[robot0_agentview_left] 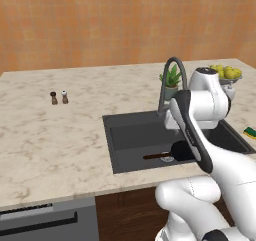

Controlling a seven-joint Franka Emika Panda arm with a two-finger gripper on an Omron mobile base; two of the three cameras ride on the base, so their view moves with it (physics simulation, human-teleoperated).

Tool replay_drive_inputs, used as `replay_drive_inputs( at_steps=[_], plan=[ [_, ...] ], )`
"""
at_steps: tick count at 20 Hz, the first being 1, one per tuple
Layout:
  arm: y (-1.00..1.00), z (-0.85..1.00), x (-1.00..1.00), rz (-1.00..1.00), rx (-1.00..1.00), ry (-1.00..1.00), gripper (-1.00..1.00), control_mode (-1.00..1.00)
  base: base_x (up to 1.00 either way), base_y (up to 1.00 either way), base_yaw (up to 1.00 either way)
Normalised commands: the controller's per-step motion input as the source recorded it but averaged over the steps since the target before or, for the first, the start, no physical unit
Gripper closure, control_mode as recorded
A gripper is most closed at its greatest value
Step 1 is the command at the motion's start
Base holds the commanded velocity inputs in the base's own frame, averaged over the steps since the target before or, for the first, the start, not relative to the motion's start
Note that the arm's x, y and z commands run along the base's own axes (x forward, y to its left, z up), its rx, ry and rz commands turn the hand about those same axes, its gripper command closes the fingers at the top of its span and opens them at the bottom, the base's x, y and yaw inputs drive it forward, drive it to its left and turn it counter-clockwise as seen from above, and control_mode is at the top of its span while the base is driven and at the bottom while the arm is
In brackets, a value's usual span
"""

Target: Pick the pan and sponge and place them into the sink. Then turn on the water.

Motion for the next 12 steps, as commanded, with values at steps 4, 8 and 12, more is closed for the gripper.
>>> replay_drive_inputs(
  at_steps=[4, 8, 12],
  plan=[
    [0.0, 0.0, -0.35, 0.04, -0.01, -0.06, -1.0, -1.0, 0.0, 0.0, 0.0],
    [0.0, 0.0, -0.34, 0.01, -0.01, -0.06, -1.0, -1.0, 0.0, 0.0, 0.0],
    [0.0, 0.0, -0.31, 0.0, 0.0, -0.04, -1.0, -1.0, 0.0, 0.0, 0.0]
  ],
)
